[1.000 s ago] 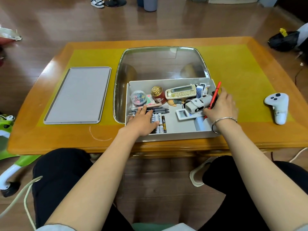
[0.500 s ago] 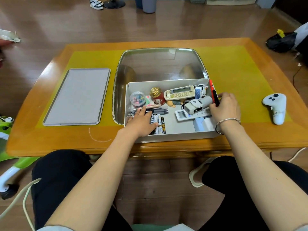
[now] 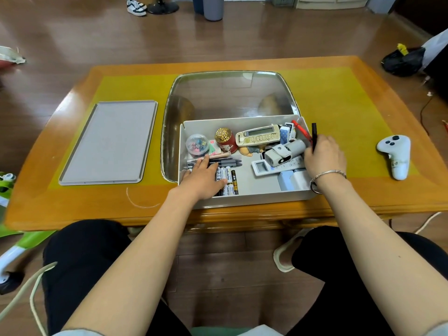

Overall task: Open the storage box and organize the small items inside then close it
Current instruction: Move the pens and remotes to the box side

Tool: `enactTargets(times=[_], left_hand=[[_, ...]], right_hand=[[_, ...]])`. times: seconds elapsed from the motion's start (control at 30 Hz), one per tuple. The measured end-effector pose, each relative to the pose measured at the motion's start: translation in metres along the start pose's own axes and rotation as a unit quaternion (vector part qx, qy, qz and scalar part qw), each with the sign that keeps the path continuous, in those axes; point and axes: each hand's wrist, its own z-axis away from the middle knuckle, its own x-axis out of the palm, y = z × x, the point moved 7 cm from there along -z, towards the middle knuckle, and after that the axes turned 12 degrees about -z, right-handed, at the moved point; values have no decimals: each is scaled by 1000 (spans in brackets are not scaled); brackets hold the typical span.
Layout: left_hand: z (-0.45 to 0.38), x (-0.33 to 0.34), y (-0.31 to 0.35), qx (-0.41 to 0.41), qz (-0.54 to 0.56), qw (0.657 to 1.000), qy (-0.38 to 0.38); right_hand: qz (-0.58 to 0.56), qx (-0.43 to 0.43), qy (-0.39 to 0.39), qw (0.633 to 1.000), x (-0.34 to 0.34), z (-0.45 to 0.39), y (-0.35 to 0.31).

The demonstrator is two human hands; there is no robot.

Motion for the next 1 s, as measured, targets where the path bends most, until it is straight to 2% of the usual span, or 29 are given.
enactTargets(times=[0.2, 0.33, 0.37, 0.43, 0.53, 0.6, 0.7, 0.77, 0.87, 1.0], left_hand=[[-2, 1, 0, 1, 5, 1000, -1], [0, -2, 1, 10, 32, 999, 6], [2, -6, 4, 22, 49, 998, 33], [9, -25, 8, 51, 107, 983, 140], [27, -56, 5, 57, 174, 934, 307], [33, -69, 5, 61, 161, 923, 345], [35, -75, 11, 94, 66, 932, 343], [36, -74, 11, 110, 38, 933, 341], [35, -70, 0, 101, 64, 941, 316], [31, -63, -16, 68, 28, 953, 293]], right_hand=[[-31, -19, 56, 998, -14, 2, -1], [-104, -57, 95, 988, -24, 7, -16], [-129, -82, 84, 985, -23, 8, -25], [-163, -140, 34, 976, -15, 12, -45], [-181, -216, -51, 958, 0, 19, -75], [-190, -260, -110, 940, 9, 27, -92], [-189, -305, -181, 916, 23, 41, -111], [-193, -308, -195, 911, 29, 45, -116], [-189, -293, -192, 917, 35, 42, -118], [-144, -312, -145, 928, 37, 40, -121]])
